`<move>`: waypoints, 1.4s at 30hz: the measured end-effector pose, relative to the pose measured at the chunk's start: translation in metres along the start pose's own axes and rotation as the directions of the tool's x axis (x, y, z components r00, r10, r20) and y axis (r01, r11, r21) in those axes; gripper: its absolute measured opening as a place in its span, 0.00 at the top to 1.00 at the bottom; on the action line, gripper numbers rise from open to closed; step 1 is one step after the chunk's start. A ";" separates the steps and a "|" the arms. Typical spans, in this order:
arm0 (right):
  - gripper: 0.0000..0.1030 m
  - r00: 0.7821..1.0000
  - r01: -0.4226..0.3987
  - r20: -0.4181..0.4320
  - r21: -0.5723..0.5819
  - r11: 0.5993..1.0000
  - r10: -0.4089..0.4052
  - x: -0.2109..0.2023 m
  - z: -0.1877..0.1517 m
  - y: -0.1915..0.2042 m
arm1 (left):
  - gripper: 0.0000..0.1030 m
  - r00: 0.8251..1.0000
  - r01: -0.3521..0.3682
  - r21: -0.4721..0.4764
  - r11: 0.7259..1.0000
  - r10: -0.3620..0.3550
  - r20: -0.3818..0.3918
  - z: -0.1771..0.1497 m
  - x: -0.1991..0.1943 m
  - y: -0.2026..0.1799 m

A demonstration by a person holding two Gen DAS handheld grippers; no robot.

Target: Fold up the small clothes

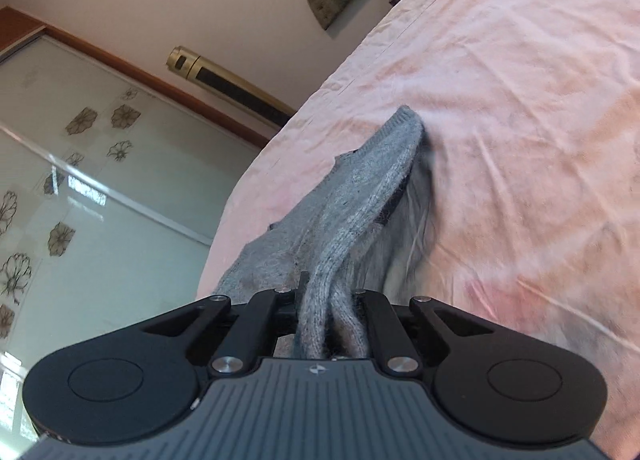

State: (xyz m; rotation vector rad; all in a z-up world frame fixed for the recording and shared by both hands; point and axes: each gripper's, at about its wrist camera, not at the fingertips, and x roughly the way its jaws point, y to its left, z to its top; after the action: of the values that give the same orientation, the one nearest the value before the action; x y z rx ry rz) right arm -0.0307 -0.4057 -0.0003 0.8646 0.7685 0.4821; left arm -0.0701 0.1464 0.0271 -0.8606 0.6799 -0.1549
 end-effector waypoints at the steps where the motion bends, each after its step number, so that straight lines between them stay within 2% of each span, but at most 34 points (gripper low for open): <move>1: 0.88 1.000 0.007 -0.020 0.007 1.000 -0.007 -0.009 -0.008 -0.005 | 0.96 0.999 0.001 0.026 1.000 0.000 -0.038 -0.009 -0.007 0.005; 2: 0.88 0.999 0.015 -0.035 0.012 1.000 -0.015 -0.017 -0.016 -0.010 | 0.95 0.997 -0.027 0.073 0.997 0.032 -0.071 -0.018 -0.012 0.009; 4: 0.87 0.995 0.070 -0.076 0.023 0.997 -0.068 -0.032 -0.036 -0.024 | 0.94 0.988 -0.115 0.162 0.980 0.130 -0.086 -0.031 -0.022 0.022; 5: 0.77 0.992 0.092 -0.095 0.050 0.995 -0.087 -0.035 -0.043 -0.032 | 0.91 0.983 -0.154 0.208 0.966 0.171 -0.066 -0.033 -0.028 0.026; 6: 0.69 0.990 0.112 -0.099 0.084 0.990 -0.104 -0.041 -0.047 -0.041 | 0.87 0.979 -0.185 0.240 0.953 0.201 -0.041 -0.030 -0.034 0.026; 7: 0.59 0.993 0.100 -0.075 0.098 0.990 -0.092 -0.049 -0.046 -0.047 | 0.79 0.976 -0.208 0.259 0.943 0.216 0.000 -0.022 -0.040 0.024; 9: 0.43 0.995 0.096 0.018 0.067 0.993 -0.097 -0.061 -0.030 -0.044 | 0.68 0.965 -0.250 0.288 0.925 0.214 0.149 -0.002 -0.045 0.011; 10: 0.34 0.990 0.123 0.070 0.015 0.992 -0.123 -0.063 -0.017 -0.036 | 0.46 0.953 -0.271 0.311 0.911 0.209 0.218 0.010 -0.041 0.001; 11: 0.33 0.986 0.139 0.100 -0.046 0.989 -0.134 -0.059 -0.004 -0.028 | 0.22 0.939 -0.297 0.340 0.892 0.208 0.276 0.020 -0.030 -0.010; 12: 0.33 0.984 0.150 0.112 -0.114 0.982 -0.137 -0.048 0.013 -0.019 | 0.21 0.927 -0.320 0.375 0.870 0.205 0.314 0.028 -0.014 -0.021; 13: 0.33 0.983 0.159 0.113 -0.163 0.974 -0.142 -0.034 0.029 -0.012 | 0.21 0.930 -0.321 0.424 0.847 0.197 0.311 0.036 0.007 -0.032; 15: 0.33 0.982 0.183 0.090 -0.245 0.952 -0.166 0.003 0.059 -0.002 | 0.21 0.942 -0.319 0.492 0.810 0.216 0.256 0.052 0.056 -0.051; 18: 0.33 0.969 0.245 0.052 -0.303 0.921 -0.240 0.058 0.090 0.006 | 0.22 0.957 -0.291 0.523 0.801 0.237 0.169 0.066 0.119 -0.070; 20: 0.33 0.968 0.240 0.005 -0.322 0.916 -0.252 0.086 0.101 0.008 | 0.22 0.956 -0.287 0.573 0.768 0.268 0.119 0.065 0.154 -0.081; 22: 0.33 0.960 0.247 -0.031 -0.378 0.892 -0.280 0.108 0.103 0.010 | 0.22 0.942 -0.307 0.617 0.724 0.325 0.087 0.063 0.182 -0.085; 23: 0.36 0.950 0.268 -0.041 -0.403 0.875 -0.310 0.118 0.103 0.011 | 0.34 0.928 -0.328 0.634 0.701 0.365 0.076 0.057 0.194 -0.083; 24: 0.39 0.940 0.283 -0.056 -0.419 0.863 -0.336 0.126 0.102 0.010 | 0.43 0.917 -0.338 0.641 0.689 0.393 0.060 0.056 0.203 -0.080; 25: 0.56 0.937 0.281 -0.071 -0.429 0.859 -0.342 0.131 0.101 0.008 | 0.50 0.918 -0.342 0.639 0.689 0.391 0.070 0.056 0.204 -0.078; 26: 0.76 0.938 0.269 -0.081 -0.439 0.857 -0.336 0.133 0.101 0.008 | 0.82 0.922 -0.336 0.638 0.693 0.379 0.073 0.055 0.202 -0.079; 27: 0.85 0.943 0.238 -0.110 -0.435 0.868 -0.314 0.133 0.100 0.007 | 0.94 0.928 -0.317 0.636 0.703 0.370 0.053 0.056 0.202 -0.082; 28: 0.89 0.948 0.210 -0.131 -0.423 0.881 -0.289 0.131 0.099 0.006 | 0.93 0.927 -0.325 0.631 0.705 0.370 0.064 0.056 0.199 -0.084; 30: 0.89 0.958 0.198 -0.107 -0.427 0.882 -0.266 0.125 0.097 0.011 | 0.94 0.930 -0.340 0.627 0.701 0.350 0.113 0.057 0.189 -0.091; 33: 0.89 0.983 0.163 -0.012 -0.395 0.904 -0.182 0.105 0.106 0.019 | 0.94 0.929 -0.363 0.614 0.701 0.319 0.186 0.062 0.173 -0.097; 34: 0.90 0.988 0.149 0.013 -0.366 0.918 -0.155 0.101 0.112 0.017 | 0.94 0.925 -0.377 0.609 0.698 0.321 0.204 0.066 0.174 -0.097; 35: 0.90 0.990 0.140 0.022 -0.343 0.929 -0.141 0.099 0.115 0.014 | 0.94 0.911 -0.408 0.610 0.680 0.346 0.224 0.069 0.179 -0.096; 36: 0.90 0.987 0.157 0.031 -0.325 0.933 -0.155 0.102 0.119 0.008 | 0.94 0.896 -0.437 0.619 0.652 0.377 0.235 0.068 0.186 -0.093; 37: 0.90 0.981 0.193 0.039 -0.310 0.931 -0.190 0.108 0.120 0.001 | 0.94 0.884 -0.455 0.623 0.636 0.406 0.230 0.067 0.194 -0.087; 39: 0.90 0.973 0.224 0.014 -0.273 0.936 -0.229 0.122 0.117 -0.015 | 0.92 0.870 -0.469 0.621 0.628 0.448 0.204 0.061 0.202 -0.076; 41: 0.89 0.970 0.233 -0.001 -0.259 0.937 -0.241 0.130 0.107 -0.023 | 0.86 0.871 -0.478 0.620 0.623 0.427 0.243 0.055 0.189 -0.079; 42: 0.85 0.971 0.234 0.019 -0.242 0.942 -0.237 0.125 0.104 -0.022 | 0.82 0.865 -0.491 0.605 0.626 0.430 0.258 0.055 0.180 -0.082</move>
State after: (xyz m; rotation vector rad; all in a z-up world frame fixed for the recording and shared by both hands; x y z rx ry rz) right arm 0.1305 -0.3872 -0.0251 0.5340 0.7926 0.3585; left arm 0.1151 0.0585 0.0253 0.0157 0.6778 0.1159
